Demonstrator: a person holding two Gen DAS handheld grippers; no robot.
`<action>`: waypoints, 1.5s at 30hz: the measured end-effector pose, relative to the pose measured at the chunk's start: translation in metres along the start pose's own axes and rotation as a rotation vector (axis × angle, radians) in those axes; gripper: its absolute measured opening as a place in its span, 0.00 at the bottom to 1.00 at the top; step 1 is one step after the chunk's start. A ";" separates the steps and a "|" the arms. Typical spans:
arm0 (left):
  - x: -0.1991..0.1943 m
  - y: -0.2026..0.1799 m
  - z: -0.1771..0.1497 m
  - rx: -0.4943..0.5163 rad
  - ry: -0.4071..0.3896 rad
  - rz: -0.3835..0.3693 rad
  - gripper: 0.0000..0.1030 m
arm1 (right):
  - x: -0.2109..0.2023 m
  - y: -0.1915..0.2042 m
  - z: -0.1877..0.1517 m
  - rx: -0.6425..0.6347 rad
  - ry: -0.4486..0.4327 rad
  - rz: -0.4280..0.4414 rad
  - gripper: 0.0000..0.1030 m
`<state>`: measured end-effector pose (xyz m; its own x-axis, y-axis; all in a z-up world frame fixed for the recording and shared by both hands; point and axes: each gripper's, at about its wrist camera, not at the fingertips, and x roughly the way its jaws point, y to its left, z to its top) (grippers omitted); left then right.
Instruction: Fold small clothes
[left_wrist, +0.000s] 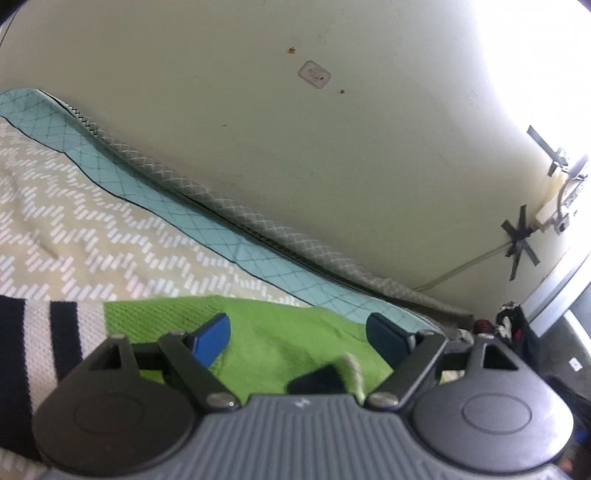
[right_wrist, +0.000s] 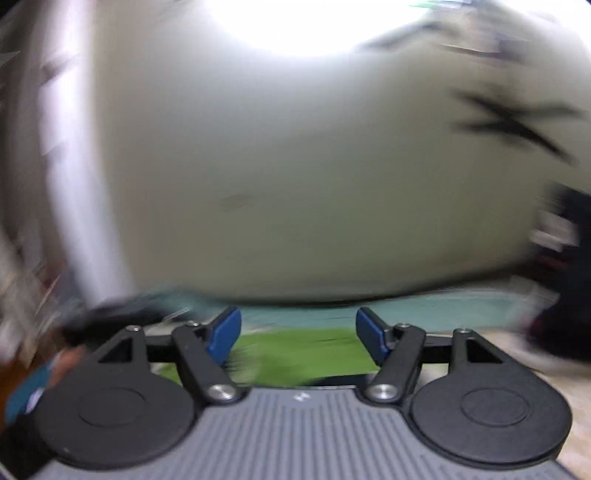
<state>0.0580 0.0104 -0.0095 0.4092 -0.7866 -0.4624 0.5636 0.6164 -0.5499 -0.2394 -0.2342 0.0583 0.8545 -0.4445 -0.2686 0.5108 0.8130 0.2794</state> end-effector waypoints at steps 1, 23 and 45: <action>-0.003 -0.001 0.000 -0.003 -0.004 -0.027 0.82 | 0.001 -0.021 0.004 0.063 0.001 -0.050 0.70; 0.005 -0.011 -0.011 0.146 0.127 0.080 0.23 | 0.030 -0.054 -0.034 0.047 0.123 -0.224 0.66; -0.084 0.044 0.031 -0.052 -0.191 0.078 0.51 | 0.121 0.090 -0.067 -0.260 0.460 0.203 0.51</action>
<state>0.0704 0.1029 0.0269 0.5815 -0.7257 -0.3676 0.4894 0.6730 -0.5546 -0.0959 -0.1895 -0.0112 0.7742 -0.1069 -0.6238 0.2506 0.9568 0.1471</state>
